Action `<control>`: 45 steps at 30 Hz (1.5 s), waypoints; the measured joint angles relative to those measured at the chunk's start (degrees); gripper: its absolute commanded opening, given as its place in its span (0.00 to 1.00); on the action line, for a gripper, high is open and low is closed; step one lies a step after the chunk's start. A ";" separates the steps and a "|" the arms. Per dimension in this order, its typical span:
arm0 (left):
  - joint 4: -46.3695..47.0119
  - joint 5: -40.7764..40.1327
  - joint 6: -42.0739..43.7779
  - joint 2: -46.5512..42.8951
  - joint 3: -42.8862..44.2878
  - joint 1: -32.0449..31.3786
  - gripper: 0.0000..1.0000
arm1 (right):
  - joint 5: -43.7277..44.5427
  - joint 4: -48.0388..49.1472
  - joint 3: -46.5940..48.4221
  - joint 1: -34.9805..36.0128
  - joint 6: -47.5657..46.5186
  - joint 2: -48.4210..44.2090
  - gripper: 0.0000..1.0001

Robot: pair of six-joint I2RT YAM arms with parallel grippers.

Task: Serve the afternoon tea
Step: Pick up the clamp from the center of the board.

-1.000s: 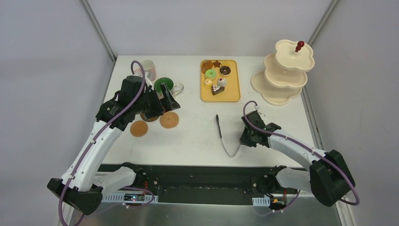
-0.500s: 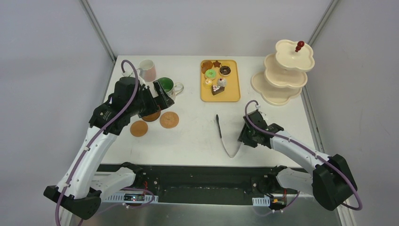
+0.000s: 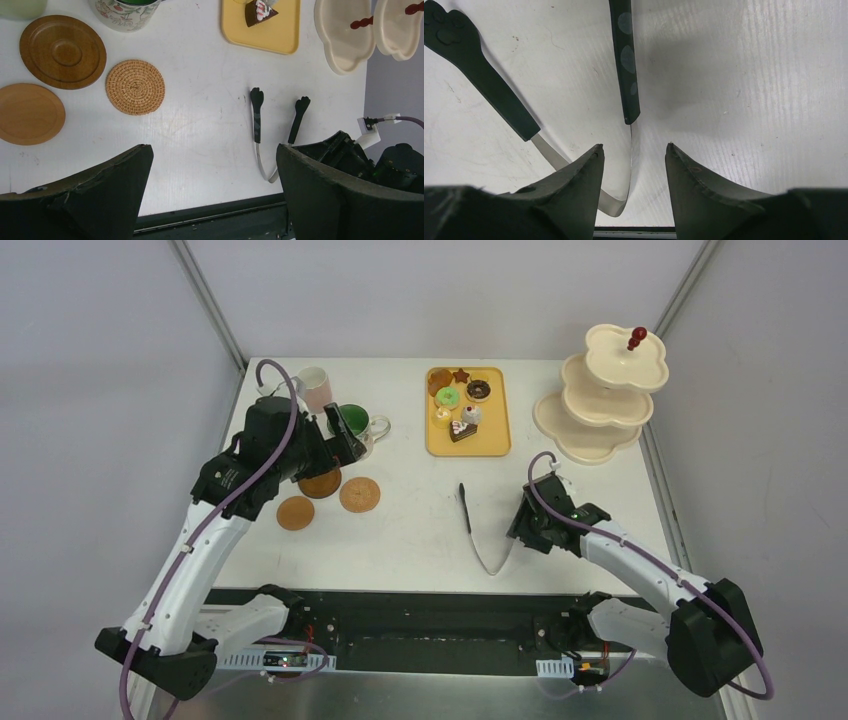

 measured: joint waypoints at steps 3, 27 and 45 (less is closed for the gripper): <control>0.20 0.02 0.11 0.81 0.02 0.00 1.00 | -0.13 0.09 0.00 -0.37 0.00 0.02 0.53; 0.15 4.96 5.38 7.98 2.54 0.02 1.00 | 3.45 1.84 0.87 5.01 1.75 9.18 0.02; 9.42 26.97 -7.43 13.22 -3.48 0.81 0.91 | -2.58 -7.56 28.74 7.80 -0.17 17.29 0.00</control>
